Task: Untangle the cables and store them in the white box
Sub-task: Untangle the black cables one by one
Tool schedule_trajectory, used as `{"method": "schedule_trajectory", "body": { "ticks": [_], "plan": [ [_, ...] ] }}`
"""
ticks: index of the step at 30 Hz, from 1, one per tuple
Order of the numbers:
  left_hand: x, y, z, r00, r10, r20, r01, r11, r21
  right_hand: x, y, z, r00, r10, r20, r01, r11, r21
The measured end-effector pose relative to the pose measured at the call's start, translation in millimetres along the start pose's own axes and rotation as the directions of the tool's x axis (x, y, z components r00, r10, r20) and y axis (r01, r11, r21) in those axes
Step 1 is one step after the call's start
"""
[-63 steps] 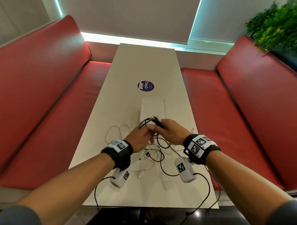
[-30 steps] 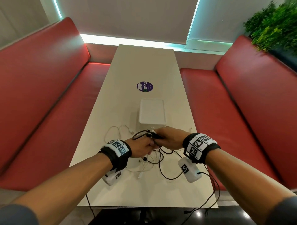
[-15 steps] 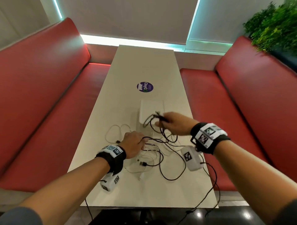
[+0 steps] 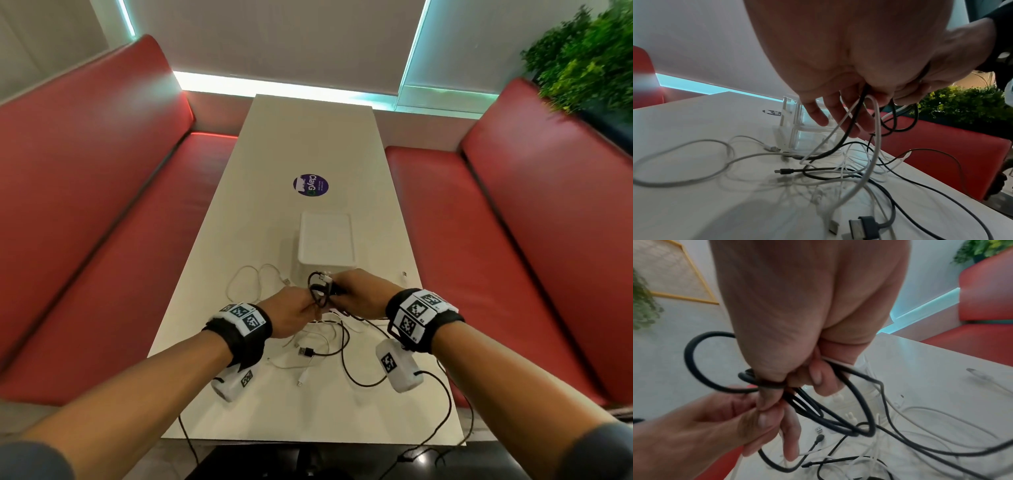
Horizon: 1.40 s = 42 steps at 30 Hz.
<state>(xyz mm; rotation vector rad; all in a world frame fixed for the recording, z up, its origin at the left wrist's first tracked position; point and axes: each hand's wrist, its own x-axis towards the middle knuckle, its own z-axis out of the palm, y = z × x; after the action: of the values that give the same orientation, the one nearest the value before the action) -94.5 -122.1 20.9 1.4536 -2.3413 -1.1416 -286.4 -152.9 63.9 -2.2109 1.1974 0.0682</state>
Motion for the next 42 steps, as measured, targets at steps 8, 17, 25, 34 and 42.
{"method": "schedule_trajectory", "body": {
  "ticks": [8, 17, 25, 34, 42],
  "plan": [
    [-2.2, -26.2, 3.6, 0.991, -0.121, -0.050, 0.129, 0.962, 0.240, -8.3, -3.2, -42.5, 0.985, 0.135, -0.104, -0.128, 0.989, 0.073],
    [5.5, -47.5, 16.7, 0.979, -0.177, -0.100, 0.197, 0.947, 0.254, -25.8, 6.9, -69.5, 0.942, 0.302, 0.149, -0.301, 0.953, -0.029],
    [9.0, -67.2, 17.8, 0.927, -0.346, -0.146, 0.369, 0.912, 0.180, -33.7, 15.6, -80.0, 0.923, 0.250, 0.292, -0.360, 0.830, 0.426],
    [15.7, -12.4, 17.0, 0.929, 0.113, -0.353, -0.090, 0.993, 0.081, -9.4, -5.6, -24.2, 0.992, 0.100, -0.078, -0.088, 0.985, 0.145],
    [5.6, 27.8, 4.2, 0.996, -0.003, -0.092, -0.006, 0.995, -0.104, -7.0, -14.3, 6.4, 0.968, 0.001, -0.250, 0.041, 0.986, 0.163]
  ]
}}
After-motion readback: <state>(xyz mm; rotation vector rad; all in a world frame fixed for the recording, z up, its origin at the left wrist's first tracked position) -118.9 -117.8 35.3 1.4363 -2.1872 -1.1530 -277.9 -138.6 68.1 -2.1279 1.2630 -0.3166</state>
